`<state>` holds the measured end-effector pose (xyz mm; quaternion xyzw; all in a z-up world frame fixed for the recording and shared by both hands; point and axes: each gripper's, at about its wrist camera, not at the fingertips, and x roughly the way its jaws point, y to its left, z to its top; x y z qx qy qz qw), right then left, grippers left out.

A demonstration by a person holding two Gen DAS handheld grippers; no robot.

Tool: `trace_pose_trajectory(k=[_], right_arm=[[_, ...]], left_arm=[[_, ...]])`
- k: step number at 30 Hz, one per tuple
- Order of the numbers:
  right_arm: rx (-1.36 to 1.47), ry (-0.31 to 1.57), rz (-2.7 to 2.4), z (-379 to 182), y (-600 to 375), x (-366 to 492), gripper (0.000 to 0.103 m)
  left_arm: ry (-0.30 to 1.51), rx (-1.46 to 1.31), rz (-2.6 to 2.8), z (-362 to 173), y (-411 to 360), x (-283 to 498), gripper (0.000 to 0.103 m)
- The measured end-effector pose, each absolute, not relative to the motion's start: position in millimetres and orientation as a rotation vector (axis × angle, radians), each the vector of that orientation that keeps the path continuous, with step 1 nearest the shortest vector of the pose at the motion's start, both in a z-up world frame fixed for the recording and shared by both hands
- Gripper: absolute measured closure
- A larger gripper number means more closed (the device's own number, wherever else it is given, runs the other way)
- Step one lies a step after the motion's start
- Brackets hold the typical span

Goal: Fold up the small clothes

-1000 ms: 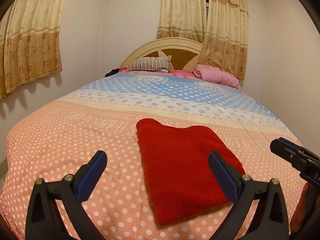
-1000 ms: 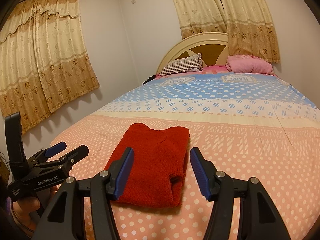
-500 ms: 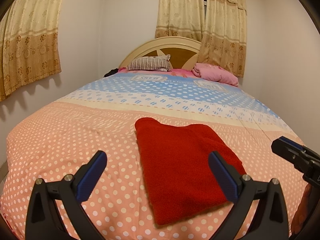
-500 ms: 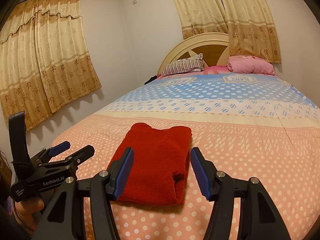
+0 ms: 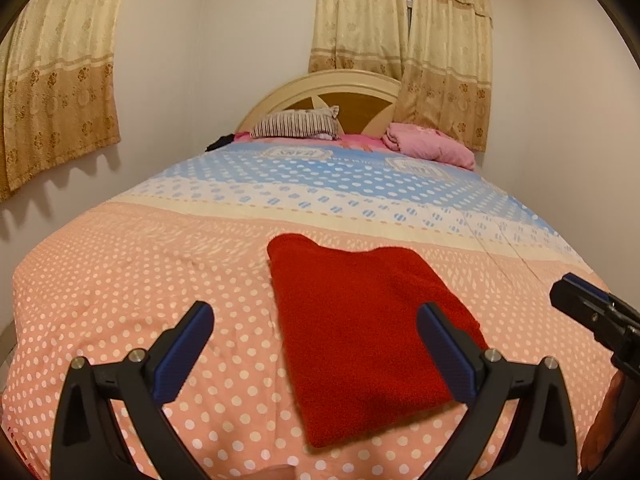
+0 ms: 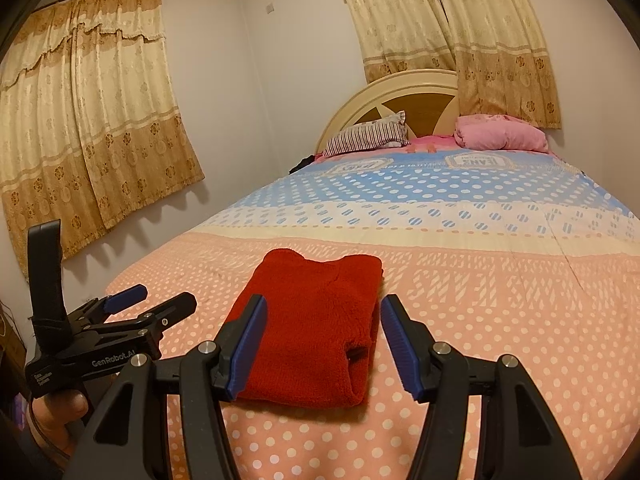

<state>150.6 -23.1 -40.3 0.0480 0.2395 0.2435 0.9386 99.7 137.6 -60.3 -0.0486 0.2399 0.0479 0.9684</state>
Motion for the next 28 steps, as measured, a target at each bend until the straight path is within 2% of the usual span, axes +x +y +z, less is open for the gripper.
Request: trace_pose_trajectory(k=[10, 28], right_arm=[[0.096, 0.392, 0.505, -24.1, -25.9, 133.5, 0.043], [0.072, 0.439, 0.509, -30.5, -24.4, 135.1, 0.042]], left_arm=[[0.426, -0.091, 0.139, -45.7, 142.7, 91.5, 0.000], [0.419, -0.091, 0.175, -51.3, 150.7, 94.0, 0.000]])
